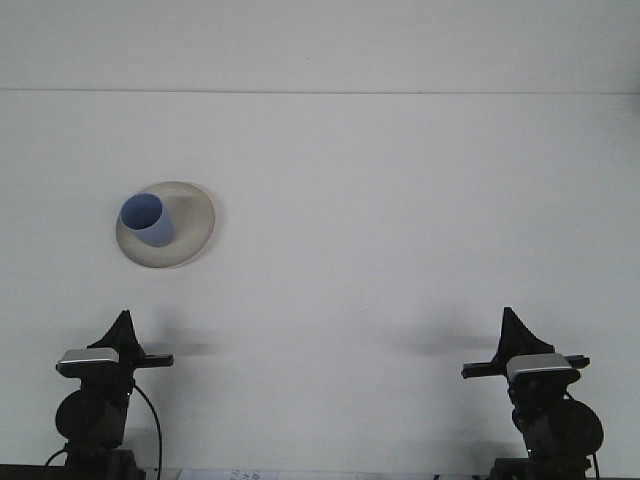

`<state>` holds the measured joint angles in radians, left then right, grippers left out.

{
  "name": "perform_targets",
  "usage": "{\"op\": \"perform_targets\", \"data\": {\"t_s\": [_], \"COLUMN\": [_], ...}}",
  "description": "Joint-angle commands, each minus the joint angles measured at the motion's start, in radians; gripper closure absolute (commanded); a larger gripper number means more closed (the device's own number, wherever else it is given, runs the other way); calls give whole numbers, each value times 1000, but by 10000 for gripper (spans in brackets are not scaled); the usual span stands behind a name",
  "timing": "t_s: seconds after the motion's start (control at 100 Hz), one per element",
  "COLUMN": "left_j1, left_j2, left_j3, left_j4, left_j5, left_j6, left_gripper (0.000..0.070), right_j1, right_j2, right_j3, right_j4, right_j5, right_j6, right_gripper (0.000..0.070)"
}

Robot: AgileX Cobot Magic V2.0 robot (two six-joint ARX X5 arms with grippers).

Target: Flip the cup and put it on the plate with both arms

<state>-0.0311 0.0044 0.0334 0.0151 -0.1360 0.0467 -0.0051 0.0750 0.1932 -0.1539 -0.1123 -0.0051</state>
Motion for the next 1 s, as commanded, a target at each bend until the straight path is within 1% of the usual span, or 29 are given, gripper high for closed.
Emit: {"op": "perform_targets", "data": {"t_s": [0.0,0.2,0.39,0.53,0.99], "left_j1": [0,0,0,0,0], "left_j2": [-2,-2,-2,-2,-2], "left_j3": [-19,-19,-19,-19,-19], "left_j4": [13,13,14,14,14], "left_j5": [-5,-5,-5,-5,-5], "left_j6": [13,13,13,13,13], "left_gripper": [685,684,685,685,684], "right_j1": [-37,-68,-68,-68,-68], "right_j2": [-21,-74,-74,-74,-74], "right_j3": [-46,-183,-180,-180,-180], "right_j4": [29,52,45,40,51], "right_j5": [-23,-19,-16,-20,-19], "right_j6": [-14,-13,-21,16,16], "right_gripper": [696,696,696,696,696]}}
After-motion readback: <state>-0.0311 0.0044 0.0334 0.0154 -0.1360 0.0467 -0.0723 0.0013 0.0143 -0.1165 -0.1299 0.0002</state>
